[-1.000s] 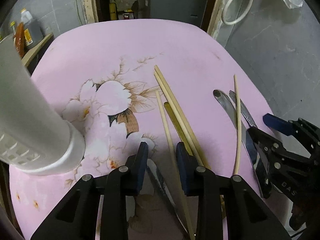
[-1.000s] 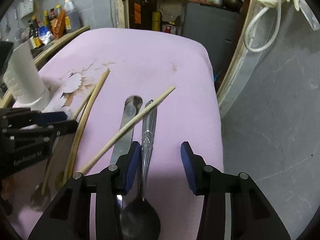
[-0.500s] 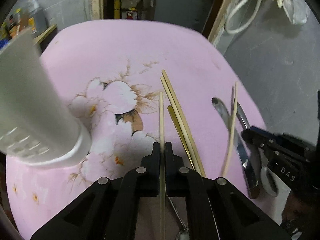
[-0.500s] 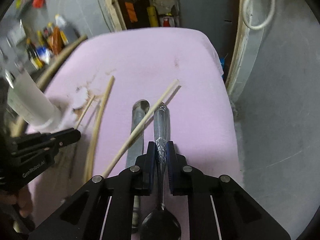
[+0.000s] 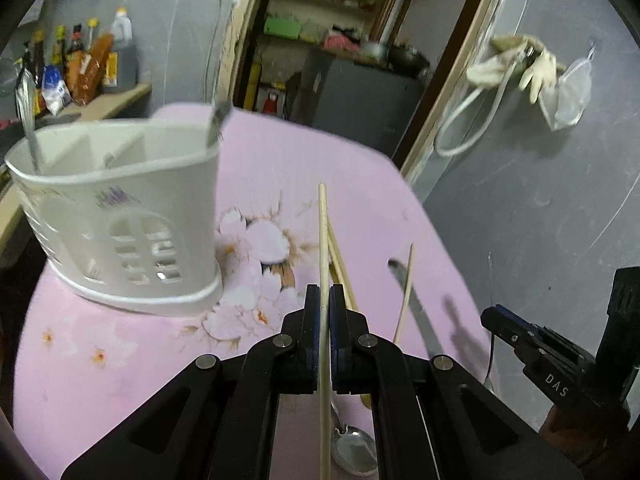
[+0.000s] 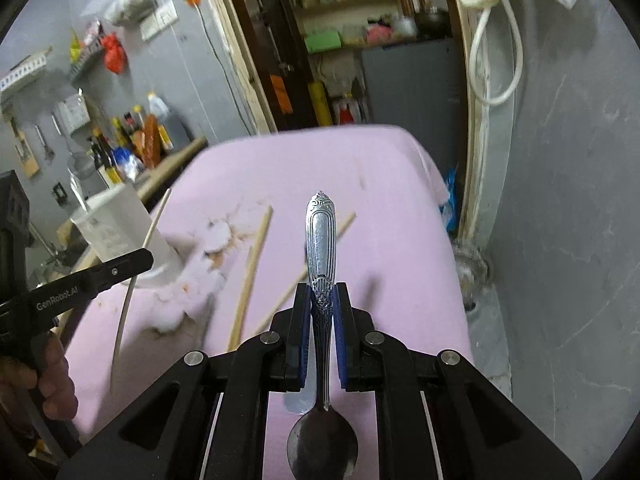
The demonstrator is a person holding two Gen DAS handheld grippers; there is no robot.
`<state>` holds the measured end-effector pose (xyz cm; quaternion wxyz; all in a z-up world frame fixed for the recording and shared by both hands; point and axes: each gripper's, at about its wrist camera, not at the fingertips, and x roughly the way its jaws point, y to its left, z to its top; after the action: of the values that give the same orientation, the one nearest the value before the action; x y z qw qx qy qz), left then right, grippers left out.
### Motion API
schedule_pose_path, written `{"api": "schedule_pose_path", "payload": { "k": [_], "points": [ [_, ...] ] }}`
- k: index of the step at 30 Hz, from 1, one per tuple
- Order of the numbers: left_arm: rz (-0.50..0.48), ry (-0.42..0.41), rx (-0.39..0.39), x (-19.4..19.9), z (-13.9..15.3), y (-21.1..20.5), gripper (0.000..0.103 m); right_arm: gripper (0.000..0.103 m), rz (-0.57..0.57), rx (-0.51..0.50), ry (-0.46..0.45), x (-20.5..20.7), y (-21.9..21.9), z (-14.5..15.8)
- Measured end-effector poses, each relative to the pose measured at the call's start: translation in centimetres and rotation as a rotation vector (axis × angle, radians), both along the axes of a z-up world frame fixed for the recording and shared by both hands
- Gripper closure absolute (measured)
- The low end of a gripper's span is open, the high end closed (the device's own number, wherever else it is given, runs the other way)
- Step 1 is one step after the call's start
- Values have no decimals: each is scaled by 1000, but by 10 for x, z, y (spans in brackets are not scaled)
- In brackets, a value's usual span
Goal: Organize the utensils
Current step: 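Lift the chopstick with the left tool while the right tool lifts the spoon toward the caddy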
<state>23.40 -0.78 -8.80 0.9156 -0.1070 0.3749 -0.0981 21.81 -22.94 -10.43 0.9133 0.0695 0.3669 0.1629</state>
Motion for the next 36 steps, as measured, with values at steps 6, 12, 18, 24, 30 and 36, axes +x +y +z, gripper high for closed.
{"api": "schedule_pose_path", "payload": {
  "k": [6, 12, 18, 24, 30, 36],
  "points": [
    [-1, -76, -12, -5, 24, 1, 101, 94, -3, 15, -79, -4, 11, 19],
    [37, -141, -70, -6, 55, 24, 101, 94, 12, 45, -152, -1, 24, 43],
    [94, -241, -90, 0, 91, 60, 101, 94, 62, 87, -255, 7, 49, 77],
    [142, -315, -126, 8, 117, 105, 101, 94, 125, 159, -331, 21, 86, 103],
    [195, -383, -165, 19, 134, 152, 101, 94, 169, 273, -379, 42, 121, 124],
    [269, -430, -178, 32, 136, 195, 101, 94, 203, 287, -422, 60, 166, 134]
  ]
}}
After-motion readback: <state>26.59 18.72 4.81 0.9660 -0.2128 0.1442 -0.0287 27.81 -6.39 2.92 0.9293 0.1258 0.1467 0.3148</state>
